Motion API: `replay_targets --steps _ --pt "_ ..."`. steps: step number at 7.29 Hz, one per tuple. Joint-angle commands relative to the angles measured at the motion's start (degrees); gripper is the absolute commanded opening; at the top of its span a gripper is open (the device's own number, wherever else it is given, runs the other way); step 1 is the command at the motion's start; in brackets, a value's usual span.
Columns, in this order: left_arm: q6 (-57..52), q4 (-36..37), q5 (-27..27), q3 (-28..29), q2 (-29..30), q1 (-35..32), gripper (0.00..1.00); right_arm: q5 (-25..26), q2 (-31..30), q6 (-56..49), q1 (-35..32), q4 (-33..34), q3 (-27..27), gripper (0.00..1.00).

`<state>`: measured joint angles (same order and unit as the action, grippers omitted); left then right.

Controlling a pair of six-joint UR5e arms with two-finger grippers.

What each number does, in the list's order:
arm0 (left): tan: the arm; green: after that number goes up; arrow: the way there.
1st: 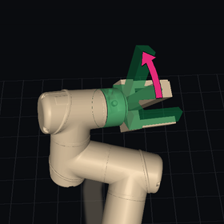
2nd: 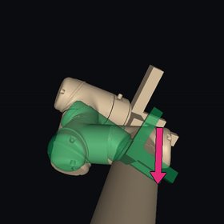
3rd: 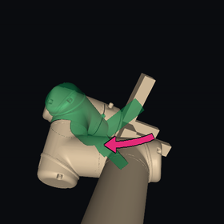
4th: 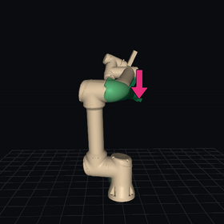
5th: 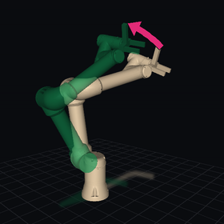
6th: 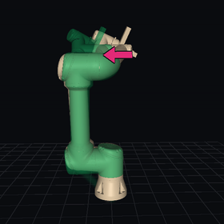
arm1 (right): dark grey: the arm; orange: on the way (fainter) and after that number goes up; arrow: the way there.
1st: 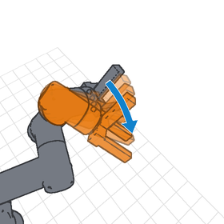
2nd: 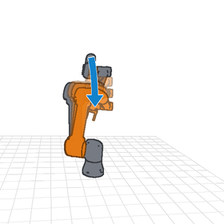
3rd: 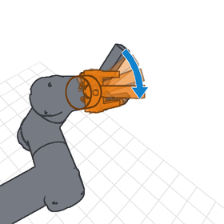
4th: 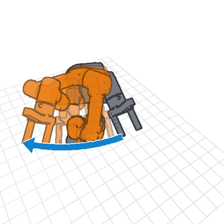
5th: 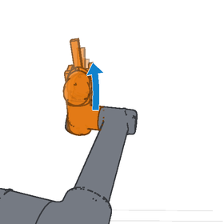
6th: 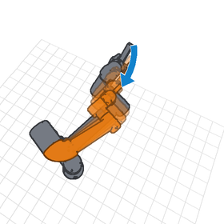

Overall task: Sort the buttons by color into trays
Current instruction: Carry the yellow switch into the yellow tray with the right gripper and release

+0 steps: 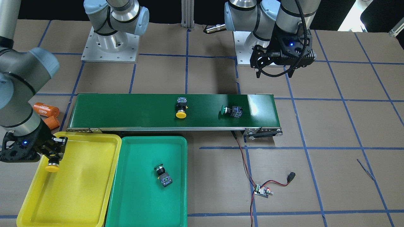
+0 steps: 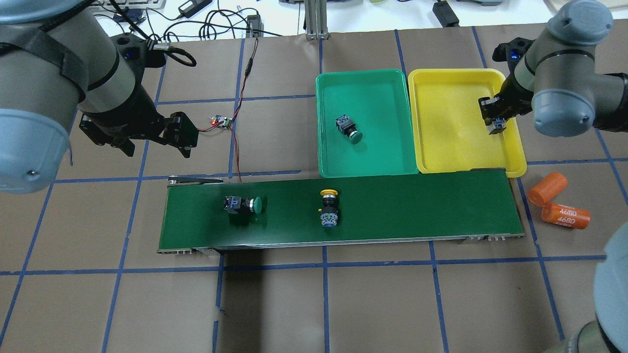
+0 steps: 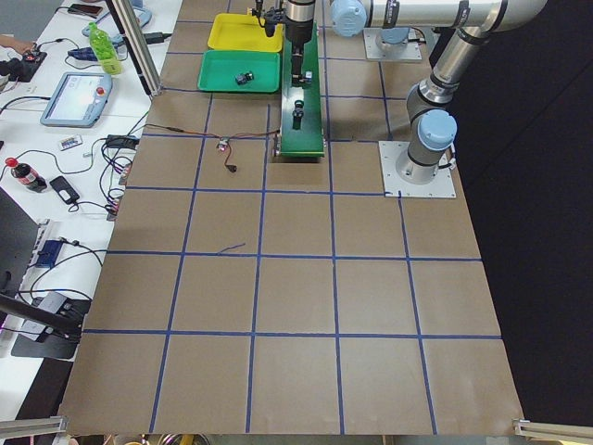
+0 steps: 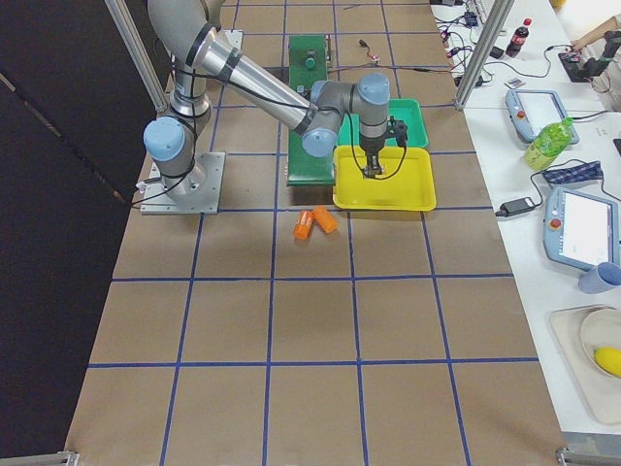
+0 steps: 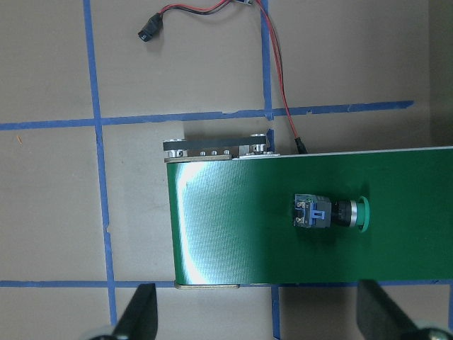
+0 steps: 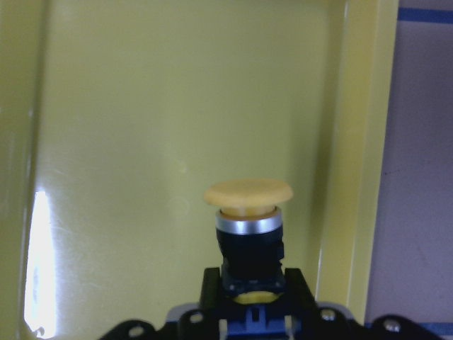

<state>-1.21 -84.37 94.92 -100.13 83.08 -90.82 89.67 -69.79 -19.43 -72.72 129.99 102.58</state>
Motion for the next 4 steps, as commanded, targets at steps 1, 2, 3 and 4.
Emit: replay_targets --steps 1,2,3,4 --pt "-0.02 0.0 0.08 -0.06 0.06 -0.06 1.0 -0.02 1.76 -0.96 1.97 0.18 -0.01 0.41" --pt "-0.11 0.0 0.09 -0.06 0.32 -0.06 1.0 -0.37 2.46 -2.53 1.97 0.7 -0.1 0.6" --pt "-0.11 0.0 0.09 -0.06 0.32 -0.06 1.0 -0.12 2.55 -2.98 1.89 1.05 -0.01 0.89" --pt "-0.11 0.0 0.0 0.03 0.15 -0.06 1.0 0.06 2.2 -2.98 1.8 0.97 -0.01 0.95"
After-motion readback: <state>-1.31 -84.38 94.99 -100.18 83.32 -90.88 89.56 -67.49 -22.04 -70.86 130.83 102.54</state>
